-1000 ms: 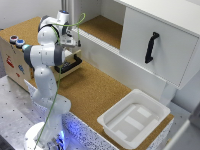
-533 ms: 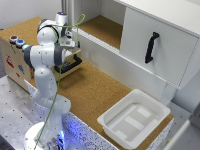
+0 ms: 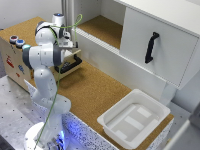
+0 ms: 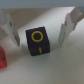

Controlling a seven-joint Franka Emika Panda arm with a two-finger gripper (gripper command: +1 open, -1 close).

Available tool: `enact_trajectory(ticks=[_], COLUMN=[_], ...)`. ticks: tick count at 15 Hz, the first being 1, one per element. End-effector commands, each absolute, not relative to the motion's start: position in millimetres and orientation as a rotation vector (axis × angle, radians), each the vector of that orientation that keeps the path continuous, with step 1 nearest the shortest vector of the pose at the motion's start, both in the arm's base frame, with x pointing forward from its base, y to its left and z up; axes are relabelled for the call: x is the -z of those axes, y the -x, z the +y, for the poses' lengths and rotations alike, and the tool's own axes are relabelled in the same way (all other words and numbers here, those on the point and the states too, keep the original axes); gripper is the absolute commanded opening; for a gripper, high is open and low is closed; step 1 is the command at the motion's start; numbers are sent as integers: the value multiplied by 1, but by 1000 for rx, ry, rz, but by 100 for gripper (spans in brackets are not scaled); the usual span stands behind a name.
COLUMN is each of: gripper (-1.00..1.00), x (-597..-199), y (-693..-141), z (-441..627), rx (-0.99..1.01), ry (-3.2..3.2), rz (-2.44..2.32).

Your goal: Put the purple object on top of the drawer

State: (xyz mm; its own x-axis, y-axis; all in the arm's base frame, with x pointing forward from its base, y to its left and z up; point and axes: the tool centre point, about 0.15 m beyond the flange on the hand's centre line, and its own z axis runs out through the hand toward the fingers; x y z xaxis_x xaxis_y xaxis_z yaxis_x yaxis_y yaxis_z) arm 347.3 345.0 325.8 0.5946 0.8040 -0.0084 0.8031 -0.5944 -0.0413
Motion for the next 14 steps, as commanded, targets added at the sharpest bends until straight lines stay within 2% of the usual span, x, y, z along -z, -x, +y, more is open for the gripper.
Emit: enact_trajectory(ticks=[1, 7, 11, 14], gripper=[-100, -100, -100, -100], x=[-314, -357, -389, -427], y=[-333, -323, -336, -350], z=[345, 332, 341, 359], rx=[86, 170, 208, 279], ry=[2863, 2932, 2954, 2944], rz=[-1372, -1242, -1285, -1363])
